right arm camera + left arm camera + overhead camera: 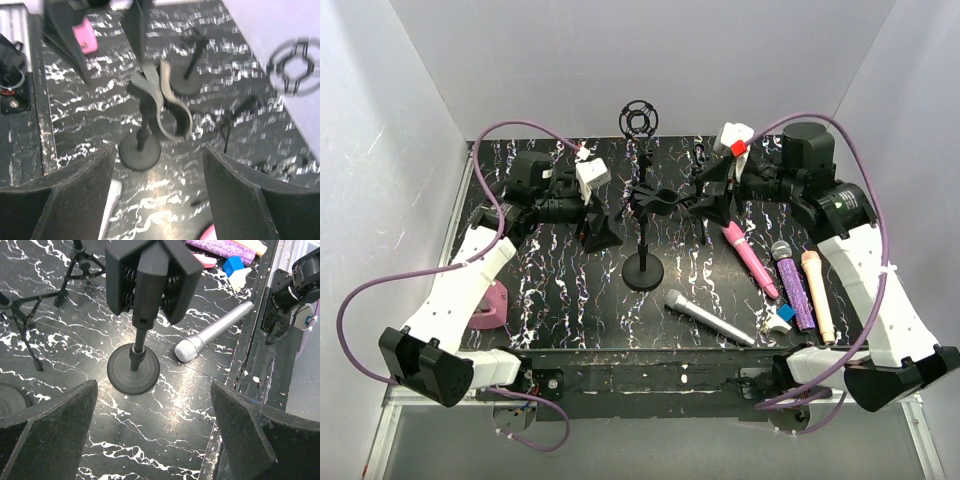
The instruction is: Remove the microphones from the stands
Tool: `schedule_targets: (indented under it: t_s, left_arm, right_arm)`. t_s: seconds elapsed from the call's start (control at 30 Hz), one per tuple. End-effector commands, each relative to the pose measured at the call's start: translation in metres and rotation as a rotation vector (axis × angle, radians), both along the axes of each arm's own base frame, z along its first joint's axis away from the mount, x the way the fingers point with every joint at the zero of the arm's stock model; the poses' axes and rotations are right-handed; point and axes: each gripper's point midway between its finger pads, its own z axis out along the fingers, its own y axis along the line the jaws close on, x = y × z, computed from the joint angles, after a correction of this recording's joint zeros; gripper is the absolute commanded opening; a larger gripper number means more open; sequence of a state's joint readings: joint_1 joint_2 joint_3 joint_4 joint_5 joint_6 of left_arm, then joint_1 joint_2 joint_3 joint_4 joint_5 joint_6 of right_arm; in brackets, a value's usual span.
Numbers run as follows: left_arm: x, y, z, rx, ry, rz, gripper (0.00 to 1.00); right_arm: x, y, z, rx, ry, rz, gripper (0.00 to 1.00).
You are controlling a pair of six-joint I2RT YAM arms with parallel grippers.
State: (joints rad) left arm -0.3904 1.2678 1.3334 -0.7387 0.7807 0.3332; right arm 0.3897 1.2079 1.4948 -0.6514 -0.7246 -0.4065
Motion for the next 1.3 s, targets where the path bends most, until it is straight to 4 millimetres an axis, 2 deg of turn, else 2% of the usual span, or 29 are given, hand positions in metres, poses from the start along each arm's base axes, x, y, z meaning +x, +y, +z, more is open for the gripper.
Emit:
schedule_targets:
  t_s: [0.0,0.07,0.17,0.4,0.57,0.67,0.8,1.0,1.27]
  left_arm:
    - [0.001,0.0,-0.003,-0.024,0.009,0.034,0.95]
    - [-0.001,0.0,-0.011,-0.024,0.02,0.041,0.95]
    - [-0.006,0.003,-0.025,-0.026,0.046,0.059,0.95]
    - [-0.012,0.011,-0.033,-0.019,0.034,0.102,0.95]
    - [-0.017,0.012,-0.048,-0.012,0.049,0.09,0.94]
    - [-0.02,0.01,-0.061,-0.002,0.036,0.041,0.92]
    - [-0.024,0.001,-0.077,-0.025,0.032,-0.048,0.88]
    - [-0.01,-0.021,-0.1,-0.095,0.008,-0.109,0.85]
    - [0.003,-0.06,-0.13,-0.176,-0.024,-0.151,0.86]
  right_arm:
    - [-0.015,0.03,0.023,-0.015,-0.057,0.156,0.77]
    - [-0.018,0.042,0.024,-0.045,-0.064,0.213,0.77]
    - [-0.017,0.058,0.012,-0.096,-0.038,0.268,0.76]
    - [0.007,0.083,-0.007,-0.166,-0.058,0.248,0.75]
    - [0.012,0.094,-0.017,-0.189,-0.043,0.261,0.68]
    - [0.01,0.094,-0.029,-0.219,-0.026,0.272,0.6]
    - [0.002,0.089,-0.039,-0.243,0.004,0.286,0.43]
    - [-0.015,0.074,-0.048,-0.277,0.058,0.31,0.21]
    - [-0.019,0.064,-0.052,-0.279,0.104,0.286,0.18]
